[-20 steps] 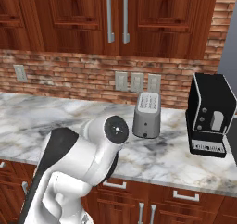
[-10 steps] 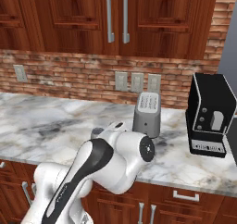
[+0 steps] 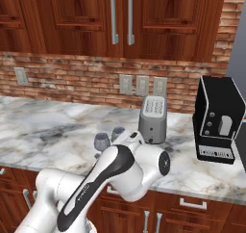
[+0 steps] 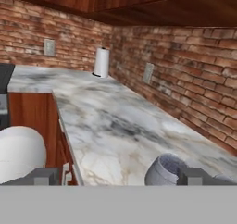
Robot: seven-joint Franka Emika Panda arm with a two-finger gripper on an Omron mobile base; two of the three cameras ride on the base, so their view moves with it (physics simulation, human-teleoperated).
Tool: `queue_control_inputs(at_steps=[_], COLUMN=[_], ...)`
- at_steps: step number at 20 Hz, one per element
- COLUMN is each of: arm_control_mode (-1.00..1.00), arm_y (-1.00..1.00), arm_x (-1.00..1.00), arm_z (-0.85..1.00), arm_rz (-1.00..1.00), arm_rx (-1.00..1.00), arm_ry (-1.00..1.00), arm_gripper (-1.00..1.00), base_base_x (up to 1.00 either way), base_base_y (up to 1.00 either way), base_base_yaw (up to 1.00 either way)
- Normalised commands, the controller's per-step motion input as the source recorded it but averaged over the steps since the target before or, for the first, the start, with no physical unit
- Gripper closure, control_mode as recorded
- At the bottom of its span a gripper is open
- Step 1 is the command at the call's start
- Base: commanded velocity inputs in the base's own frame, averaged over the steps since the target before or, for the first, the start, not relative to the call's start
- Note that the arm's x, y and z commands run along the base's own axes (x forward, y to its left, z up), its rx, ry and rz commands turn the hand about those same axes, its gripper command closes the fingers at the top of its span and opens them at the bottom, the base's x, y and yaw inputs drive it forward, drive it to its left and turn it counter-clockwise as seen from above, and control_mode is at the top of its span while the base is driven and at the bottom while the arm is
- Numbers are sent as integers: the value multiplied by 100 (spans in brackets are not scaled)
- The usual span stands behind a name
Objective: Retrieve the wine glasses from the counter and place one next to each plate.
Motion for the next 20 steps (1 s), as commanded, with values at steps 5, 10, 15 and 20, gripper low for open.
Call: queue_control_inputs(at_steps=[5,10,15,20], arm_control_mode=[-100,-100,-100,-100], arm_y=[0,-1,0,0], arm_x=[31,18,5,21], arm_z=[-41,-37,-37,-24], arm_rz=[0,0,1,3], arm_rx=[1,1,5,0], arm_ry=[-1,-6,-13,-7], arm_gripper=[-100,-100,-100,-100], base_base_x=[0,0,0,0], base_base_y=[0,0,0,0], base_base_yaw=[0,0,0,0])
